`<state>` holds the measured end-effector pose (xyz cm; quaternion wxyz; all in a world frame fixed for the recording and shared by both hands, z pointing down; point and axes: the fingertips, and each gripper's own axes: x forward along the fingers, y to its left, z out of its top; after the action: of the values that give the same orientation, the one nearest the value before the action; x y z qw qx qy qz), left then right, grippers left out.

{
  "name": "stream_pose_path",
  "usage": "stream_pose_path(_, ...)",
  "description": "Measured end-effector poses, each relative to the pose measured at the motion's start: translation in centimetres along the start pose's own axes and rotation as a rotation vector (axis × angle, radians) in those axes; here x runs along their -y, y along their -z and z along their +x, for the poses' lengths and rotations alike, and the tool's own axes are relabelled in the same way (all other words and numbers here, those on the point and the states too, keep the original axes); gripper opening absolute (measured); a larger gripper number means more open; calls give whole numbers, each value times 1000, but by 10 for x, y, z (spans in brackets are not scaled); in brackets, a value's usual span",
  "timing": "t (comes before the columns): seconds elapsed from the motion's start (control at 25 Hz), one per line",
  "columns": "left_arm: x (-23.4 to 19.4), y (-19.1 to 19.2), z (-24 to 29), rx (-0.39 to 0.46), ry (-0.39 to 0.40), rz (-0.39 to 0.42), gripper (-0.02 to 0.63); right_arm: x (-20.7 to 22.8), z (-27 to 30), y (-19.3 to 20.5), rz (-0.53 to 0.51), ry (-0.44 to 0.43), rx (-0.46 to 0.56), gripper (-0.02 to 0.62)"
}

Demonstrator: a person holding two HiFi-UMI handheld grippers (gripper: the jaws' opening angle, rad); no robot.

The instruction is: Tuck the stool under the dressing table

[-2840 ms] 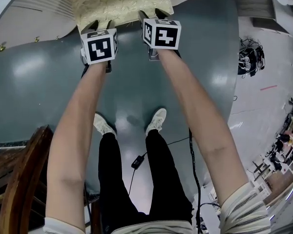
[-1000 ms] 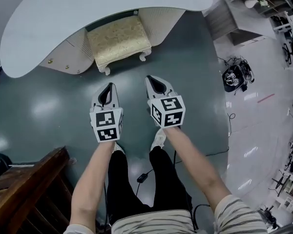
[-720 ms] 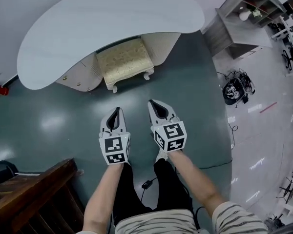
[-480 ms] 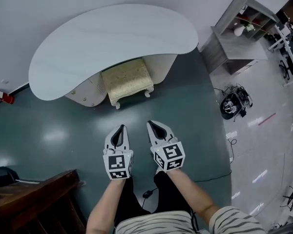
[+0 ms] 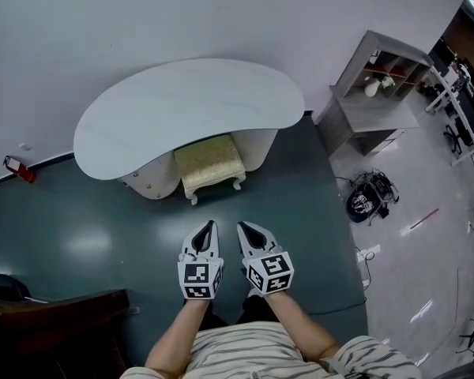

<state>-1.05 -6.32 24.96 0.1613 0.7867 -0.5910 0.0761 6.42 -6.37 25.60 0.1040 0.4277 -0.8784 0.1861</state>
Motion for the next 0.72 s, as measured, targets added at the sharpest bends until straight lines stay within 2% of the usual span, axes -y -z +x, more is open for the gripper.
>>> stream_pose_path(0.36, 30, -77, -45, 98, 24, 31, 6, -19, -42, -76, -43, 17, 100, 14)
stream_pose_path(0.72, 33, -117, -60, 157, 34, 49, 6, -40, -51, -126, -93, 5, 196, 14)
